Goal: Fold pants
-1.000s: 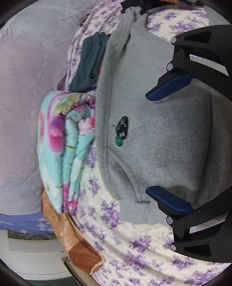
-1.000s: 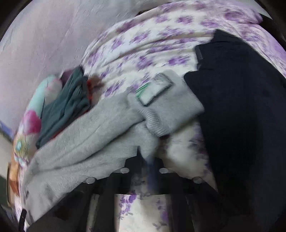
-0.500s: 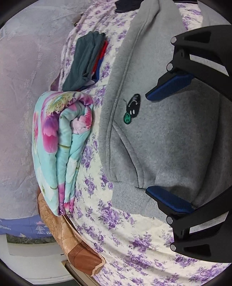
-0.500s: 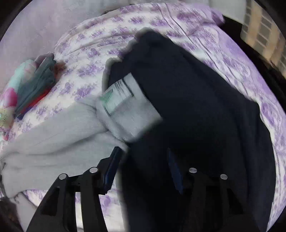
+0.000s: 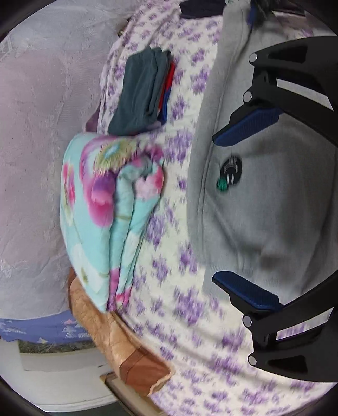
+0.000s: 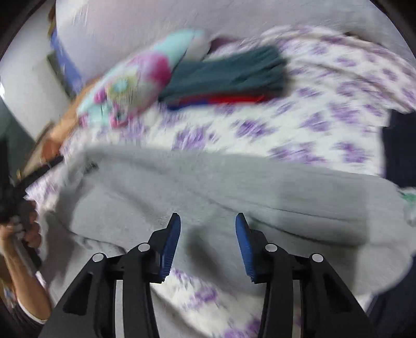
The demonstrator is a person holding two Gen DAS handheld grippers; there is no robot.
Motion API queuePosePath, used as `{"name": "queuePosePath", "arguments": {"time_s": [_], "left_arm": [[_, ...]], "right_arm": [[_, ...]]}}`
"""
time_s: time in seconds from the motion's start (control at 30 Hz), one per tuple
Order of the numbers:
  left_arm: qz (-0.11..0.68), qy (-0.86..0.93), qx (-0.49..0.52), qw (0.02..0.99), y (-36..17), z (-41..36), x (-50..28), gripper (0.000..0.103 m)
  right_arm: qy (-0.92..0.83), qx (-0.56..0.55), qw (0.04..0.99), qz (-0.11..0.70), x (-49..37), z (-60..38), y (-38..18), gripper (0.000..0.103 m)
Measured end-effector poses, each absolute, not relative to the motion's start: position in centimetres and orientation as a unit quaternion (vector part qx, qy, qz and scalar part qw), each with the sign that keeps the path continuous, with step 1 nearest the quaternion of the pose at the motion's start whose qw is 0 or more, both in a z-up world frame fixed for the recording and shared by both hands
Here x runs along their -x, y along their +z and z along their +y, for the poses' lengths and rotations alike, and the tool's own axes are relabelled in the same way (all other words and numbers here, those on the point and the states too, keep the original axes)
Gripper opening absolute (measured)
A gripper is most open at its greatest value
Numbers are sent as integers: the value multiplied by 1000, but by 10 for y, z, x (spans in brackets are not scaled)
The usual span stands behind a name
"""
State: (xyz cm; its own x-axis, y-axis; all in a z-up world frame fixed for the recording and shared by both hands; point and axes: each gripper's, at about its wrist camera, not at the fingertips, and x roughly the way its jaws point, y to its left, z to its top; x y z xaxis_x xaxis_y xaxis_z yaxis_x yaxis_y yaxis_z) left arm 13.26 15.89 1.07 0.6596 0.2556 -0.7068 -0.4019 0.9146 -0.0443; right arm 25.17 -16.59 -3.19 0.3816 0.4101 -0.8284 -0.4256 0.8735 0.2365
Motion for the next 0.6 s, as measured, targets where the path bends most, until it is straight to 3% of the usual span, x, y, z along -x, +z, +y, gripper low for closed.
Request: {"name": "queuePosePath", "arguments": {"time_s": [0.1,0.17,0.23,0.4,0.47,0.6], "left_arm": [[382,153,95,907,-18,145,-139,94],[421,147,59,893,-41,138,-149,94],[427,160,41,889,-53,141,-154,94],[423,163,83,887,-47,157,-147,94],[402,170,80,896,-35,160,-137,94],[374,182,77,906,-18,162,-133,98]], "right_arm": [[164,46,856,487,-293,-172,-47,37],[127,-5,879,459,-314,-197,-37,35],[31,-33,904,426,-339,-230,-29,45],[21,-5,907,422,-338,-249,-18,46],[75,-28,920,383,-310,-251,1,64],[119,37,875,469,-296,-270,-32,64]]}}
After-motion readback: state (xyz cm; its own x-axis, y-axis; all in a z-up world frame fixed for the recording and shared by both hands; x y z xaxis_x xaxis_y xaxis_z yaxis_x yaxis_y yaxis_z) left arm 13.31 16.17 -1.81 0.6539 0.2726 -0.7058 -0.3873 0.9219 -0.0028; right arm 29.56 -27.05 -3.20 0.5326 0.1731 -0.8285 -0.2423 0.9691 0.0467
